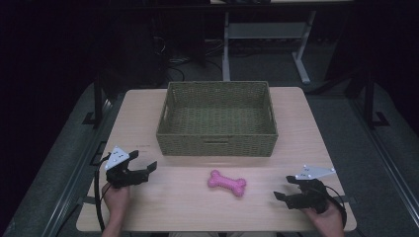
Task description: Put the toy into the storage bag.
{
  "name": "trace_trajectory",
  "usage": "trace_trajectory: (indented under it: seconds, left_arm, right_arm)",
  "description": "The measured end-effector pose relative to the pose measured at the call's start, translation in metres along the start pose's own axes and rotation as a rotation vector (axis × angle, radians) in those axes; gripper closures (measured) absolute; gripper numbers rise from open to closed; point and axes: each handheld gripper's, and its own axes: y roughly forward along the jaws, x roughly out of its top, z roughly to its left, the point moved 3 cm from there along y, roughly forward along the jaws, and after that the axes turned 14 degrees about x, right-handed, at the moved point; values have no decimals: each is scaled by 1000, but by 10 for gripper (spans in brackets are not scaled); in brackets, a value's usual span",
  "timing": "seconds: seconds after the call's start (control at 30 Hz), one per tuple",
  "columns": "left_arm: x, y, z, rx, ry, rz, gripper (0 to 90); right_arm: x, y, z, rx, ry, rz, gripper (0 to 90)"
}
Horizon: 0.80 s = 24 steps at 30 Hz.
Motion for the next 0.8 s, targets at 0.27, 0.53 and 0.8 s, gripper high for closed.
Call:
trace_trajectory:
  seconds: [0.27,0.53,0.8]
  left_arm:
    - [0,-2,-4,-23,10,-1,136]
    - [0,-2,-3,-19,13,3,136]
    - [0,-1,-4,-18,14,4,136]
  right_arm:
    - [14,2,12,14,-46,14,205]
    - [31,7,24,54,-93,49,201]
    - [44,13,31,101,-120,100,196]
